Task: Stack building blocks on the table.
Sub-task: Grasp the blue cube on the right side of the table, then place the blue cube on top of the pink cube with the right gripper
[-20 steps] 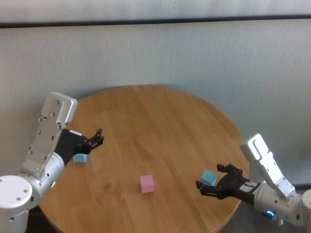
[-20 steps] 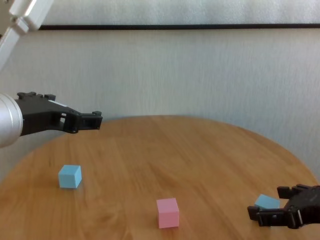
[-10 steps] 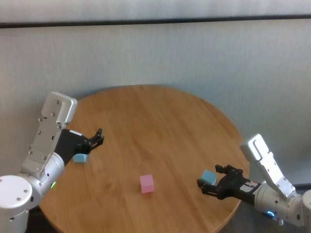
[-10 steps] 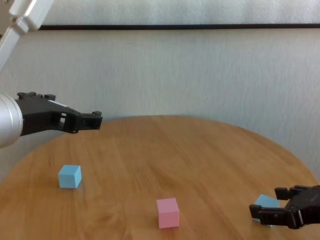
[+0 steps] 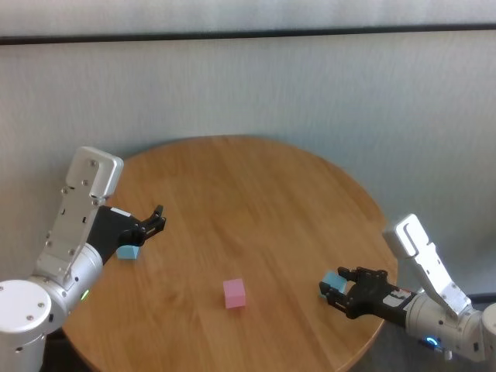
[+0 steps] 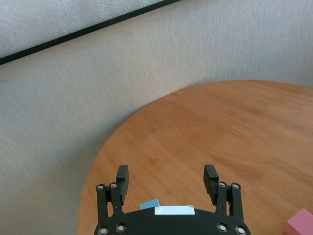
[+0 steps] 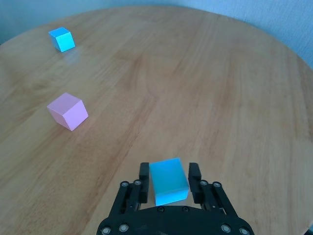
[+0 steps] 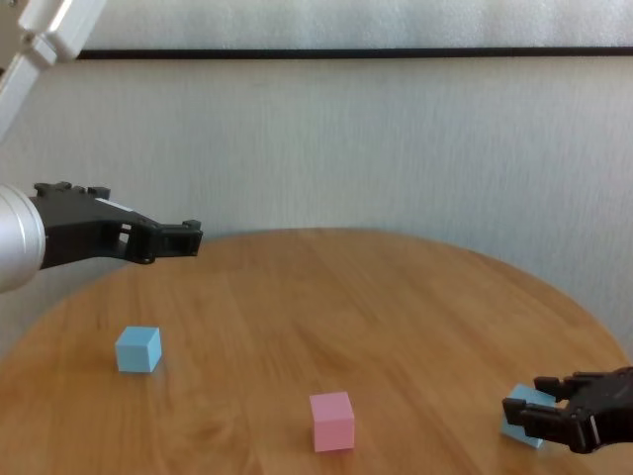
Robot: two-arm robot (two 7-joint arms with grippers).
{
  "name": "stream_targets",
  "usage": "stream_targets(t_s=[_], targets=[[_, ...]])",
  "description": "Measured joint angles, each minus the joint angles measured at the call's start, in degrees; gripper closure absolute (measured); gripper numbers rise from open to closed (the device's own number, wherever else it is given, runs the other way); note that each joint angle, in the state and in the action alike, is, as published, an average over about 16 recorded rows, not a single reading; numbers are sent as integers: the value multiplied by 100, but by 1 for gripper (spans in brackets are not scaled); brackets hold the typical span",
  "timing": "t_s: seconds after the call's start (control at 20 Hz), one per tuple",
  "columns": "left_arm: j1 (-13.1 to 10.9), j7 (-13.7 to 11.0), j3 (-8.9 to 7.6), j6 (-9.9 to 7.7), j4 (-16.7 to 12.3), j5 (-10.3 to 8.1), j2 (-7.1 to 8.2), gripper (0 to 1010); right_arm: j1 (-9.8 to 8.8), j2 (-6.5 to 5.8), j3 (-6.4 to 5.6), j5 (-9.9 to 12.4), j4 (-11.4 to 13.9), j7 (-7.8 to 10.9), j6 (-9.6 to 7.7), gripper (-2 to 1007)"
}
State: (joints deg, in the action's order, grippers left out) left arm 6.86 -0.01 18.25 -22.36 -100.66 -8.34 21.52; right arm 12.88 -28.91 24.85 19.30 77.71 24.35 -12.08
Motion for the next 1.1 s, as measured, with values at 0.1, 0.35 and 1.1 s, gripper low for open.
stream_targets(t_s=[0.1, 0.35, 1.1], targets=[[0, 0, 0, 0, 0, 0, 0, 10, 13, 12, -3, -26, 9, 8, 38, 522], [0, 0, 0, 0, 0, 0, 0, 10, 100, 87, -4, -120, 21, 53, 166, 606], [0, 0, 0, 0, 0, 0, 0, 10, 638, 680, 364, -456, -71, 287, 190, 637]])
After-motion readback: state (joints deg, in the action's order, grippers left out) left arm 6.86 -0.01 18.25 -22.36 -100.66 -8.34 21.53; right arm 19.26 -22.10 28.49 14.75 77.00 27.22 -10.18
